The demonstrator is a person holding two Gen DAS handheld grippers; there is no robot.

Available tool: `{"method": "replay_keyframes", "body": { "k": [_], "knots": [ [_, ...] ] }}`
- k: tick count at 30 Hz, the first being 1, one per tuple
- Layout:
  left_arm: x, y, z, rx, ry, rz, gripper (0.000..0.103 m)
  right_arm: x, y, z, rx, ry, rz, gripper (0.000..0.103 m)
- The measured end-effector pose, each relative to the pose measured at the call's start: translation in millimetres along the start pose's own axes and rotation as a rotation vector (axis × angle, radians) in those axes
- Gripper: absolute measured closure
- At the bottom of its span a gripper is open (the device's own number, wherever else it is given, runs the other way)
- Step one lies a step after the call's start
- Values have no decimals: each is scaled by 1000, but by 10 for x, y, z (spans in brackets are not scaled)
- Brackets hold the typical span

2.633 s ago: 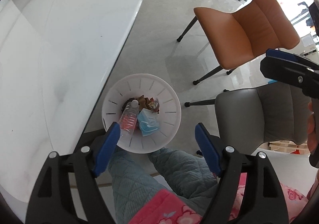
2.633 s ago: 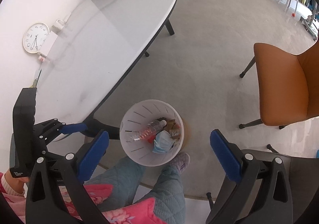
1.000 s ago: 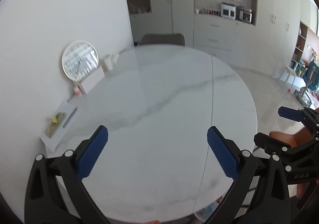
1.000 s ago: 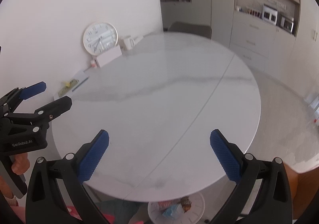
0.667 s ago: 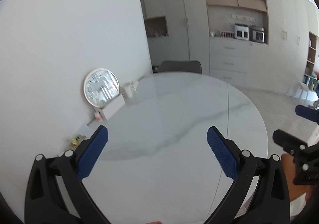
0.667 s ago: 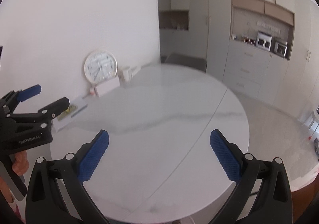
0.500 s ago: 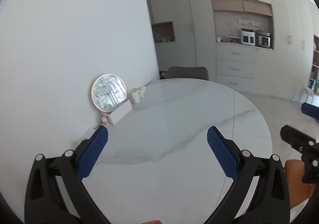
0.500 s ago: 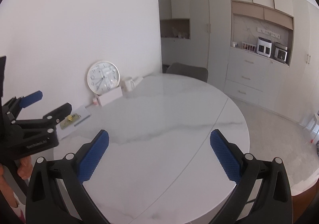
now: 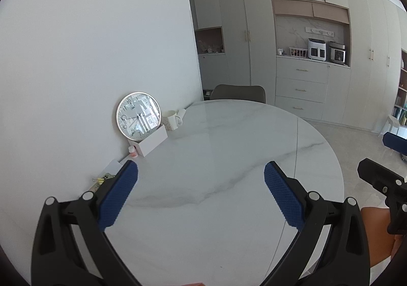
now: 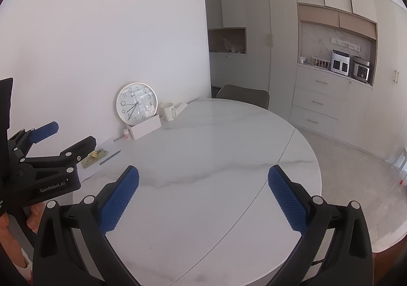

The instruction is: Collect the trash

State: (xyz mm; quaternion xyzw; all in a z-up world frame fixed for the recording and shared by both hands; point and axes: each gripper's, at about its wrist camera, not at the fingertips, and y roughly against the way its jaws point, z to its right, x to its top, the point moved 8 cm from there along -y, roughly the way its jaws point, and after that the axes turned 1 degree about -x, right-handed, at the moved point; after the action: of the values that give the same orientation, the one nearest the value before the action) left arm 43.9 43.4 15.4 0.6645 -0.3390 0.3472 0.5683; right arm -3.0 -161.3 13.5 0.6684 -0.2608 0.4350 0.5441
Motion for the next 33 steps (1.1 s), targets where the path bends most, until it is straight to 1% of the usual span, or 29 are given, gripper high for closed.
{"method": "replay_keyframes", "body": {
  "k": [11, 33],
  "knots": [
    [-34, -38, 60, -20, 9, -14, 8, -46, -12, 31, -1, -3, -14, 2],
    [-53, -12, 101, -10, 16, -19, 8, -54, -108, -32, 16, 13, -25, 2]
  ]
}}
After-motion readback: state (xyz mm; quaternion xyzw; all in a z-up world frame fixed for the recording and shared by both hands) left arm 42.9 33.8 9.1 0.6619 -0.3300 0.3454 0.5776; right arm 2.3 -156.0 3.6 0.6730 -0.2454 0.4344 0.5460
